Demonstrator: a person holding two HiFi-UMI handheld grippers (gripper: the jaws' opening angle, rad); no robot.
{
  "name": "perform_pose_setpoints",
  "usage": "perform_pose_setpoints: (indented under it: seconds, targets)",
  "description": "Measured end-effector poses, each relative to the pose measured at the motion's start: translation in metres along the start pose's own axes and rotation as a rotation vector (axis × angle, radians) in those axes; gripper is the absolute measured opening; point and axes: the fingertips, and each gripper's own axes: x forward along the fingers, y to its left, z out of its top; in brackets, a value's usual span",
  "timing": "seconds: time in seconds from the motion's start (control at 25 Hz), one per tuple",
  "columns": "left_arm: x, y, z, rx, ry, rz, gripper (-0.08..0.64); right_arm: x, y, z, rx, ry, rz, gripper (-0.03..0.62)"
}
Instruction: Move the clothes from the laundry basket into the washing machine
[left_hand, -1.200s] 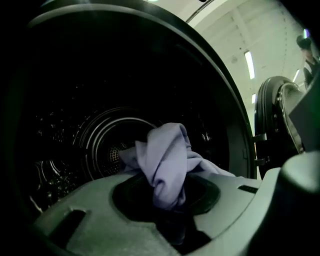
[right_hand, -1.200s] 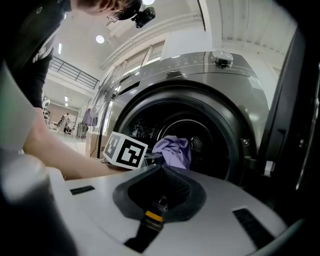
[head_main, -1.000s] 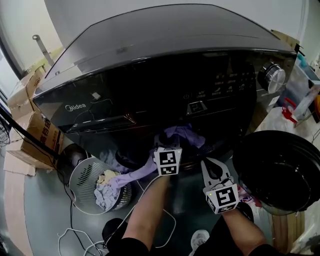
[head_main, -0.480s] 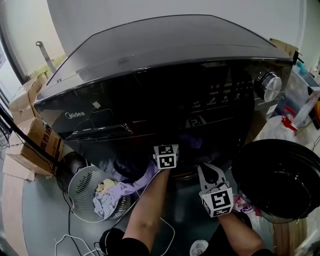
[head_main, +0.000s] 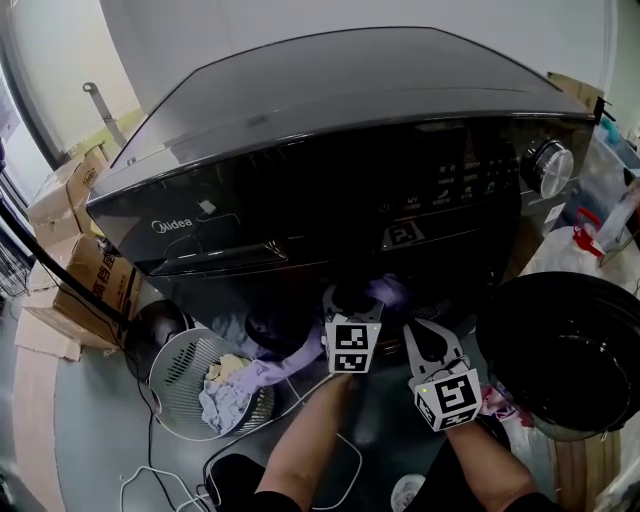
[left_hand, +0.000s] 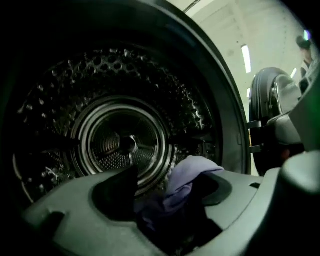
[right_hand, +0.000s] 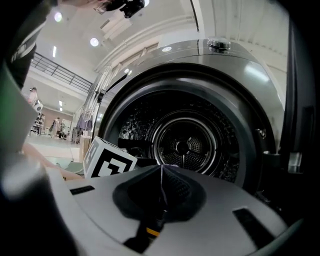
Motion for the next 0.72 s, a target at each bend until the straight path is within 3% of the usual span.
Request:
perform_pose_setpoints:
  seconds: [0.16, 0.36, 0.72]
  targets:
    - [0.011, 0.003, -0.028, 0.006, 0.195, -0.025, 0.307, 0.0, 0.002, 0.003, -0.006, 0.013, -0.002, 0.011]
    - [0.007, -0.006, -0.034, 0.022, 0.323, -0.095, 0.307, 0.001, 0.003, 0.003, -0.004, 0.023, -0.005, 0.011]
    - [-0.048, -0.023, -0.047, -0.006, 0.348, -0.136, 0.308, 0.008, 0.005, -0.016, -0.012, 0.096, 0.018, 0.011]
